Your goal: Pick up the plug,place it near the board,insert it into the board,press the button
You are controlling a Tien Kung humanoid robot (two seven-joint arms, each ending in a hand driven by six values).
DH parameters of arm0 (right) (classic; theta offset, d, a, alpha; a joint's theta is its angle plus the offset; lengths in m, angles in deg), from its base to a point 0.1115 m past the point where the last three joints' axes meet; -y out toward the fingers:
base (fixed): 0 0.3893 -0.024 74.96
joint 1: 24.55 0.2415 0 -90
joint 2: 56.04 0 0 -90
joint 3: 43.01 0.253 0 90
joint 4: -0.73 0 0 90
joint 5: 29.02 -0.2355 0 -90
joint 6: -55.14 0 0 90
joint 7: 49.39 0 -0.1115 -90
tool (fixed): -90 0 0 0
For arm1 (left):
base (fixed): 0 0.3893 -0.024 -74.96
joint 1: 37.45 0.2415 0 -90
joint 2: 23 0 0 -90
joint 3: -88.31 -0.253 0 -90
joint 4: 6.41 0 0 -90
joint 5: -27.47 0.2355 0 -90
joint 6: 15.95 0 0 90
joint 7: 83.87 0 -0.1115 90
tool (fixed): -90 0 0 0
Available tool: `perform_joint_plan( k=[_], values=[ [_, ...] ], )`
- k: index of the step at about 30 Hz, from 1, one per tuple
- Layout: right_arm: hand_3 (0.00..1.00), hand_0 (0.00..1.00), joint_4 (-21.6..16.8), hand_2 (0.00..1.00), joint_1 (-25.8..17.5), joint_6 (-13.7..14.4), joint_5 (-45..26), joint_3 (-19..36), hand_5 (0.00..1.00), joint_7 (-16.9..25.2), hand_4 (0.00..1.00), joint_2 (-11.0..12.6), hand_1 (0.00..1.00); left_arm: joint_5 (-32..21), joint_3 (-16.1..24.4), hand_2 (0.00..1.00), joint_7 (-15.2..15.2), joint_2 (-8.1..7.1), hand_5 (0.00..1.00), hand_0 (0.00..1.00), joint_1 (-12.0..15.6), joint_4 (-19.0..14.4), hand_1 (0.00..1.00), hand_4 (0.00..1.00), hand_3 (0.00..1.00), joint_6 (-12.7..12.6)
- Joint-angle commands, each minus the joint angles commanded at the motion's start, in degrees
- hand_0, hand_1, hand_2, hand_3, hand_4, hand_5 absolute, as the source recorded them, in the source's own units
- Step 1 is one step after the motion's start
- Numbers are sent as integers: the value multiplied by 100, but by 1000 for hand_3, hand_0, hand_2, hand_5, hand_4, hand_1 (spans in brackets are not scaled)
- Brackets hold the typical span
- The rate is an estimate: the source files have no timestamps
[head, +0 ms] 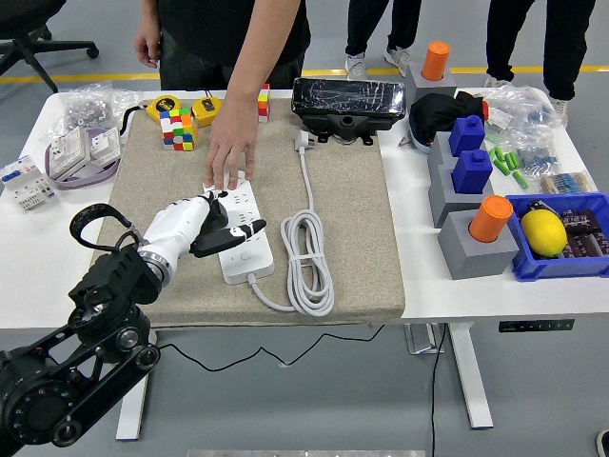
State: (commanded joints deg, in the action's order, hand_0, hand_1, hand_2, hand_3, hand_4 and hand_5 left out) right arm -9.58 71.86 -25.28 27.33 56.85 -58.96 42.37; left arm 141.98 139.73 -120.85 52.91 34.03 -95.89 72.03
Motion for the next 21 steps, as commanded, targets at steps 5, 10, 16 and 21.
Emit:
perform_joint_plan(
  k=[5,10,16,21],
  values=[
    [768,770,0,744,4,10,5,3,998,-1,998,5,745,-13,-73,938,0,-28,998,982,-84,9,954,998,941,52],
    [767,770,0,744,-3,14,5,7,998,-5,998,-2,746,7,-43,939,0,-22,998,983,-51,29,953,998,941,92],
    [767,770,0,744,-16,22,18,24,998,-11,998,-4,746,95,83,938,0,-35,998,981,76,55,954,998,941,116],
    [767,770,0,743,-26,27,18,28,998,-6,998,-9,745,126,161,937,0,-47,998,981,202,81,954,998,941,157]
  ],
)
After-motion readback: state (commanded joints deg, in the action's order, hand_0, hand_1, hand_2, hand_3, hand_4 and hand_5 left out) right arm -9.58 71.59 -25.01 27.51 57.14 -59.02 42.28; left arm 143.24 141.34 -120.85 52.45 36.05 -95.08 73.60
